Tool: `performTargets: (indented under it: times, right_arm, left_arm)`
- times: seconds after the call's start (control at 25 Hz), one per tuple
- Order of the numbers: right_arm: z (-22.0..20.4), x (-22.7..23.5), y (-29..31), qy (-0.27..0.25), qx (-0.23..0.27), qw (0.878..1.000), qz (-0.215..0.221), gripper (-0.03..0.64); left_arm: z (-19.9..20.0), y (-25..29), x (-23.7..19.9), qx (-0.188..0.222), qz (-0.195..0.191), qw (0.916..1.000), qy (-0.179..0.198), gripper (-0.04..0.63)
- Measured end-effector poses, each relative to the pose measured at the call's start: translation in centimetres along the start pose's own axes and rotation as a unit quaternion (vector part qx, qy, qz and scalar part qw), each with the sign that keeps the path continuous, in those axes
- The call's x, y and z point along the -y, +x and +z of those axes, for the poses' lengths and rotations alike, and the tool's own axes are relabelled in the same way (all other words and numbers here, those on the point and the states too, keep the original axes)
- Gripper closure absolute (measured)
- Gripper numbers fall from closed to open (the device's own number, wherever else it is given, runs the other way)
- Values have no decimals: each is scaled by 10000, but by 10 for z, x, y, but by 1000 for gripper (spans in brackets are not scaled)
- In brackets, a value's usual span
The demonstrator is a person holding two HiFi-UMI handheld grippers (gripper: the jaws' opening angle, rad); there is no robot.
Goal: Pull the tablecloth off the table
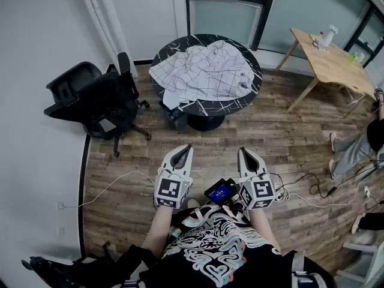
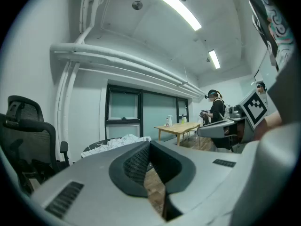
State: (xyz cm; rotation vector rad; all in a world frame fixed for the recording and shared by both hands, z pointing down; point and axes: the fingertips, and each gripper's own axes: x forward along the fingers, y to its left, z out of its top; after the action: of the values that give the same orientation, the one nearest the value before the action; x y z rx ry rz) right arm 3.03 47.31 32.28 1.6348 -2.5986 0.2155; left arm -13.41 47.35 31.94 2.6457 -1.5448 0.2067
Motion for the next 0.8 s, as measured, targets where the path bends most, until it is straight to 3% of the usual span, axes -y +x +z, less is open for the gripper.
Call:
performTargets:
  times: [0.28, 0.8]
  right_arm:
    - [-6, -1, -5, -43, -34, 9999, -127, 584]
    - [7, -7, -16, -117, 239, 9992, -314, 584]
  left_arm:
    - [-10, -5, 0, -93, 4, 9999, 113, 592]
    - [1, -7, -10, 109, 7, 9999, 14, 592]
